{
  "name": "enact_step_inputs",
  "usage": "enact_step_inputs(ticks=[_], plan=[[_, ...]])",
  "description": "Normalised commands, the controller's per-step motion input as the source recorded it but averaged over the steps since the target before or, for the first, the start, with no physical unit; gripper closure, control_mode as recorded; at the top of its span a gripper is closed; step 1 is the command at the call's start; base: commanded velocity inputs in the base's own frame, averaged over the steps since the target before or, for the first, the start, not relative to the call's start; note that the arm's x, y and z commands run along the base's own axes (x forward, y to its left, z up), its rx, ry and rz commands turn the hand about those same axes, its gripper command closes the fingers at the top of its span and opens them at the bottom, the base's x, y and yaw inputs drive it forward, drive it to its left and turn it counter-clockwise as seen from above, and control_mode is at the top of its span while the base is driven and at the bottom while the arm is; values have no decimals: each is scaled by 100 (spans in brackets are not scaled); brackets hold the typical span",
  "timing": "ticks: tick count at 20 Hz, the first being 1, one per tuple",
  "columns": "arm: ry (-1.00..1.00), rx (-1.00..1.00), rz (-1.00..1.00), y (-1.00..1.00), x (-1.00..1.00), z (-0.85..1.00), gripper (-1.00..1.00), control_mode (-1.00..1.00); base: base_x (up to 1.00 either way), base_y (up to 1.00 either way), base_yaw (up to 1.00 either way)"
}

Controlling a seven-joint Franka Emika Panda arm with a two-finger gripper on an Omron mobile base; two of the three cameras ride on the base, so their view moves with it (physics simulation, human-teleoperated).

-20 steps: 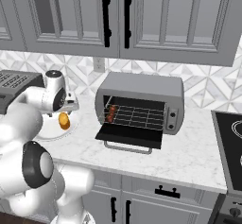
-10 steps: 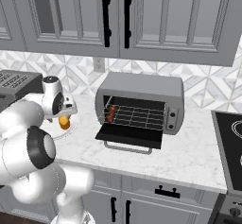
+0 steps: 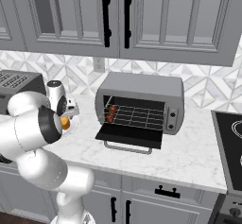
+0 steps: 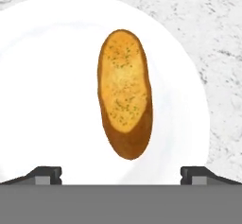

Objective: Pick up the kebab skewer and baguette bread, and place them inside the toaster oven. Close the toaster oven door and start by setting the timer.

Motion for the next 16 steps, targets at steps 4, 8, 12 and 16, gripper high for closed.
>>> enact_step_inputs(ticks=[4, 8, 12, 16], plan=[[0, -1, 0, 3, 22, -16, -100, -100, 0, 0, 0], [0, -1, 0, 12, 29, -27, -100, -100, 0, 0, 0], [0, 0, 0, 16, 16, -25, -100, -100, 0, 0, 0], [0, 0, 0, 21, 11, -24, -100, -100, 0, 0, 0]])
